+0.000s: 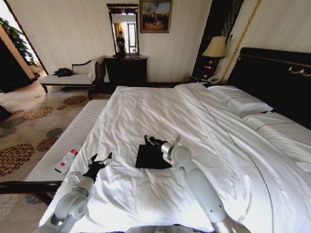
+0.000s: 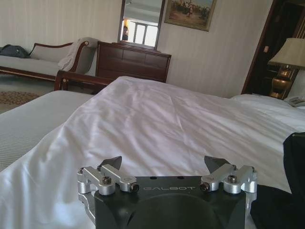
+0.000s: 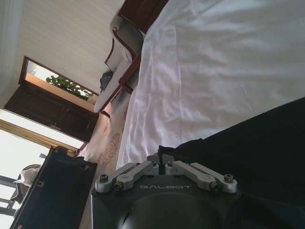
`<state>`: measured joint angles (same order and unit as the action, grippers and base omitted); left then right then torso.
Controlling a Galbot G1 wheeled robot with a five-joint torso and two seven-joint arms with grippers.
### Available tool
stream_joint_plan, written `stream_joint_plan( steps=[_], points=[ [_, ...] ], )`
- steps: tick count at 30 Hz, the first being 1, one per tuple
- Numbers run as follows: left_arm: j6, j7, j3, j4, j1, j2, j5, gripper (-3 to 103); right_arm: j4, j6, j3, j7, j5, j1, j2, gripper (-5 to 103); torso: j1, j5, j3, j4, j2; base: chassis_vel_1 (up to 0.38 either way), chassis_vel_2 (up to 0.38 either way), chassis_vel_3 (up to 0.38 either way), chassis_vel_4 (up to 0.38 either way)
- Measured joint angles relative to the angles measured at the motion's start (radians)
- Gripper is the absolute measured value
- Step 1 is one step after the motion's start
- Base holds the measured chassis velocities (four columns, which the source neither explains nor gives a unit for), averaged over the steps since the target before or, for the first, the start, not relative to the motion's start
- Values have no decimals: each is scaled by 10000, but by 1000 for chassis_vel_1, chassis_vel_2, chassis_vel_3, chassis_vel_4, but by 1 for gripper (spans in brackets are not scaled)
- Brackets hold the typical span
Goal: Fold the clothes on the bed.
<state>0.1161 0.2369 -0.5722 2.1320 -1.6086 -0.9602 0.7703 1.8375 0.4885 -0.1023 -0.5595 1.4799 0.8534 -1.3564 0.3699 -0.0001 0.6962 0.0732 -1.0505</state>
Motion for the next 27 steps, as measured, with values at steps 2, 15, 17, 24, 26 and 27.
stream_joint_plan(
  steps=[2, 15, 17, 24, 26, 27],
  points=[
    [0, -1, 0, -27, 18, 3, 11, 99, -229, -12, 77, 11, -133, -85, -210, 1, 0, 0, 0, 0, 0, 0, 0, 0, 0],
    [-1, -26, -54, -83, 8, -43, 19, 101, -1282, -280, 653, 995, -1522, 374, -437, 1, 0, 1, 0, 0, 0, 0, 0, 0, 0],
    [-2, -29, -71, -83, 5, -42, 25, 100, -1388, -313, 733, 1063, -1722, 482, -474, 1, 0, 1, 0, 0, 0, 0, 0, 0, 0],
    [-2, -32, -73, -72, 0, -73, 26, 99, -1351, -312, 1057, 1359, -2287, 854, -337, 13, 0, 1, 0, 0, 0, 0, 0, 0, 0],
    [-2, -33, -71, -66, 2, -86, 25, 97, -1241, -309, 1092, 1390, -2381, 939, -296, 19, 1, 1, 0, 0, 0, 0, 0, 0, 0],
    [-2, -33, -69, -65, 2, -92, 23, 97, -1155, -308, 1109, 1403, -2425, 994, -264, 24, 1, 1, 0, 0, 0, 0, 0, 0, 0]
  ],
)
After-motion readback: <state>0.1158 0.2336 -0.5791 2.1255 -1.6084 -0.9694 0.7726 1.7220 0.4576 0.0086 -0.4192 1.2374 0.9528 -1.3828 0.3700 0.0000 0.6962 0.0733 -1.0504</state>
